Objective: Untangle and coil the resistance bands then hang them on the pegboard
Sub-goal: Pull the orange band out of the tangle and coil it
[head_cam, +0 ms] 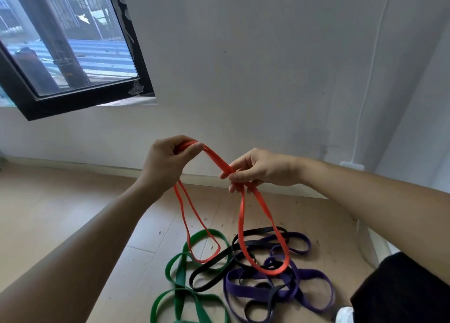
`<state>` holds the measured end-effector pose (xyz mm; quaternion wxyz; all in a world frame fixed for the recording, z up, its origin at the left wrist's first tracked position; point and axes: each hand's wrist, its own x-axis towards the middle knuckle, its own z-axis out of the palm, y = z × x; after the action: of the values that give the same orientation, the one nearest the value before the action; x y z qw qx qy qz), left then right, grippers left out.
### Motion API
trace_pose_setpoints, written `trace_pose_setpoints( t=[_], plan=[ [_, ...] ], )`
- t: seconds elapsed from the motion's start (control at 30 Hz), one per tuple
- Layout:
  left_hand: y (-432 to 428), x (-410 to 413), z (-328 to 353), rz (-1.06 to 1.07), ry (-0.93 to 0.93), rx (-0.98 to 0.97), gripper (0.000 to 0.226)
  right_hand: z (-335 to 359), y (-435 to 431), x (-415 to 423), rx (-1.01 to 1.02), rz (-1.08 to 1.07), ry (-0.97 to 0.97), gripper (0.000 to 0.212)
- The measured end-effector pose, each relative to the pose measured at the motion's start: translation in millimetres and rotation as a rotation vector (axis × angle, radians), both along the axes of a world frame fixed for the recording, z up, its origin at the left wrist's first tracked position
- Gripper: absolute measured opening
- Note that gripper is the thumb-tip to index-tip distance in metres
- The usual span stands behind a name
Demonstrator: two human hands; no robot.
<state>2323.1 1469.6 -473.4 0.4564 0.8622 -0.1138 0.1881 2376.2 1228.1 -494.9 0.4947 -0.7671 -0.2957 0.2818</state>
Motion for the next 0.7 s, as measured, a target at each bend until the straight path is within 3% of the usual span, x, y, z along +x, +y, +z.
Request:
trace_pose_setpoints(
  t=[0.37,0.57,0.7],
  plan=[
    [2,-2,7,0.053,0.003,-0.167,0.011,0,7,-4,0.035,0.083,0.211,0.031],
    [8,-3,8,0.050,0.037,-0.188,0.013,0,6,-1,0.039,0.087,0.182,0.028],
    [21,-4,5,0.011,0.161,-0.136,0.018,4,3,-1,0.029,0.043,0.090,0.024]
  ],
)
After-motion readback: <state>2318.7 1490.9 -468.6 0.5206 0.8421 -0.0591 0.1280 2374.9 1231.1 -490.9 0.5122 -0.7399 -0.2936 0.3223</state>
